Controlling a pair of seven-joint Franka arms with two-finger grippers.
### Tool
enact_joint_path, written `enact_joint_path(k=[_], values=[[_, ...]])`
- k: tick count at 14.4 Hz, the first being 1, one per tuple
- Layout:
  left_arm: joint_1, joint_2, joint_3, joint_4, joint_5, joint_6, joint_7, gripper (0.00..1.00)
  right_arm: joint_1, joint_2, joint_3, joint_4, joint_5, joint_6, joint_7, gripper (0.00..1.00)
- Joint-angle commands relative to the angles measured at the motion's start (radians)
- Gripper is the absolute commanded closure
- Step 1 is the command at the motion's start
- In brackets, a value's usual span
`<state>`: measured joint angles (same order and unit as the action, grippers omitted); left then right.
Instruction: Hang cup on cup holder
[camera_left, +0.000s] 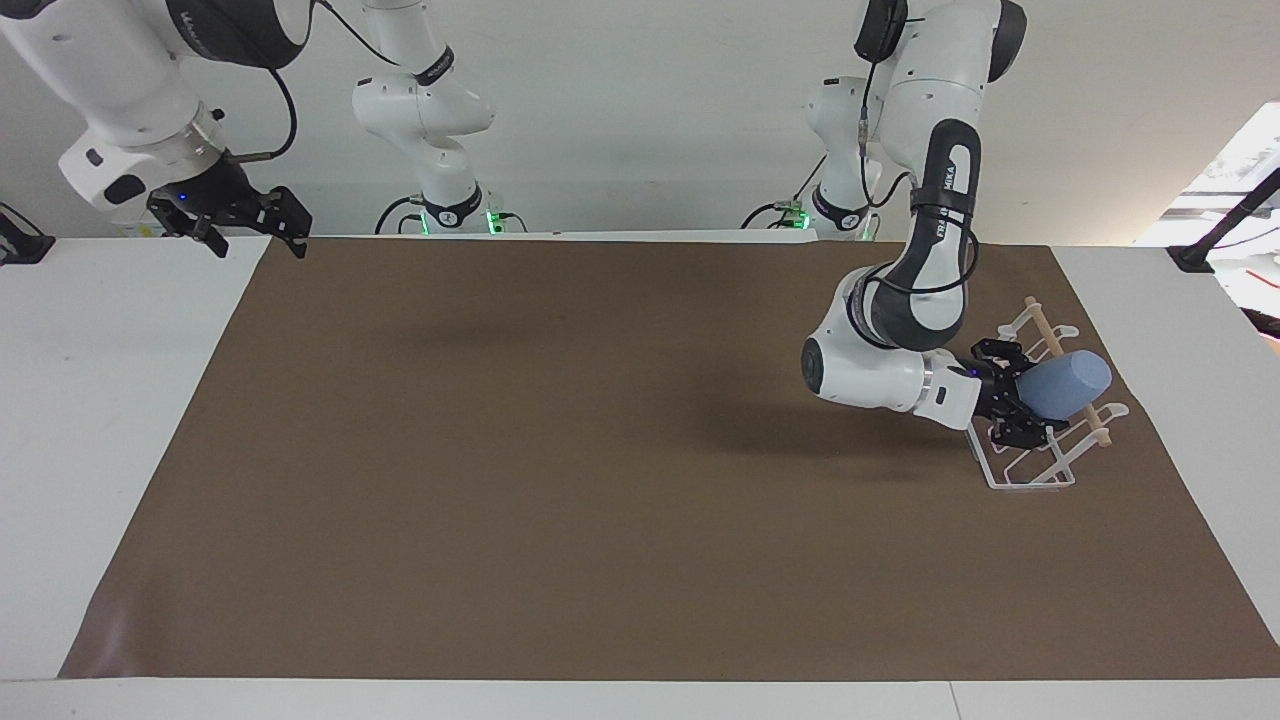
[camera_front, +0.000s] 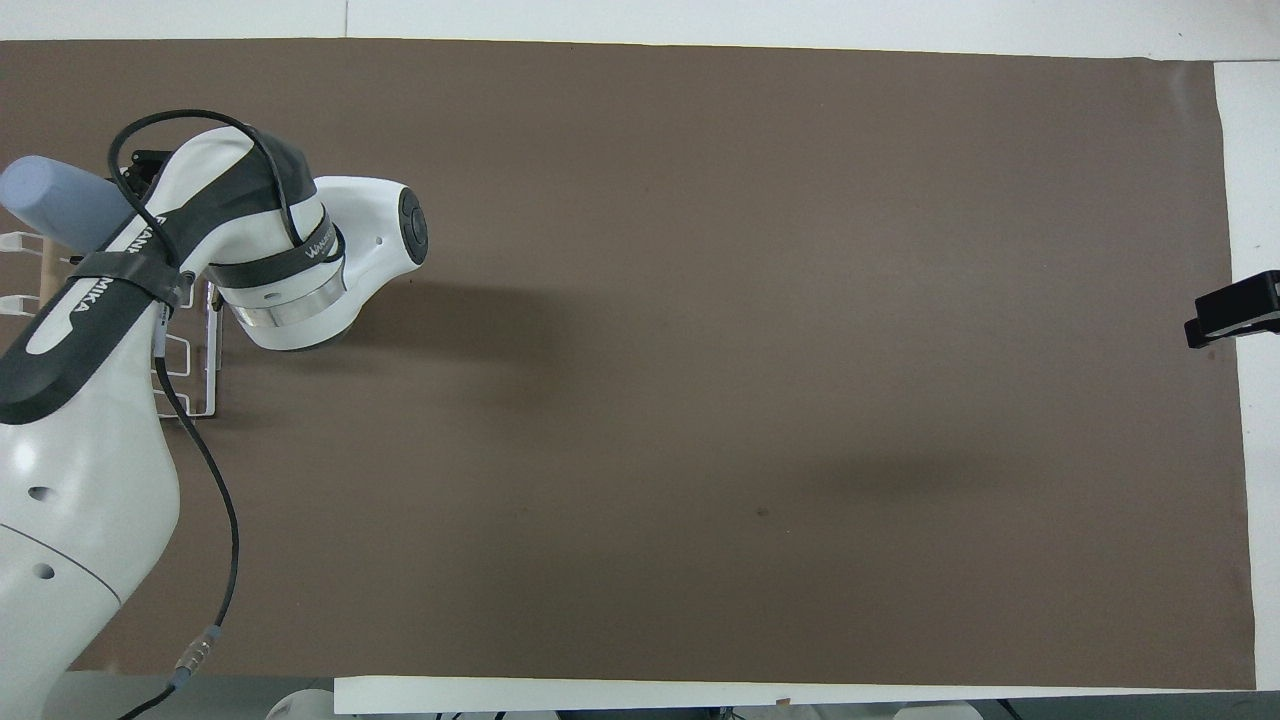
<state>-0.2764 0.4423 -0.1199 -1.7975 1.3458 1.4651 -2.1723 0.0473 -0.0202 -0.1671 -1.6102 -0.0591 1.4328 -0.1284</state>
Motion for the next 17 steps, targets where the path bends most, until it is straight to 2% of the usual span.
enact_joint_path(k=[1,9,11,13,15,16,17], values=[[0.014,0.038,-0.003,0.023,0.024,-0.014,-0.032,1.00,0.002,-0.011,0.009,-0.002,0.004,0.011,0.003,0.01],[0.042,0.036,-0.006,0.010,0.018,0.001,-0.057,1.00,-0.003,-0.020,0.009,-0.008,0.008,0.008,-0.005,0.01],[0.046,0.038,-0.007,0.010,0.013,0.011,-0.060,0.88,-0.007,-0.020,0.009,-0.010,0.008,0.003,-0.005,0.01],[0.048,0.038,-0.007,0.009,0.012,0.018,-0.066,0.85,-0.003,-0.021,0.009,-0.014,0.008,0.003,-0.005,0.01],[0.048,0.038,-0.009,0.010,0.004,0.027,-0.069,0.65,-0.003,-0.023,0.009,-0.014,0.008,0.003,-0.005,0.01],[0.048,0.038,-0.009,0.010,-0.010,0.038,-0.073,0.59,-0.006,-0.023,0.009,-0.016,0.008,0.000,-0.005,0.01],[0.048,0.038,-0.009,0.010,-0.017,0.055,-0.075,0.58,-0.009,-0.024,0.009,-0.019,0.008,-0.005,-0.005,0.01]])
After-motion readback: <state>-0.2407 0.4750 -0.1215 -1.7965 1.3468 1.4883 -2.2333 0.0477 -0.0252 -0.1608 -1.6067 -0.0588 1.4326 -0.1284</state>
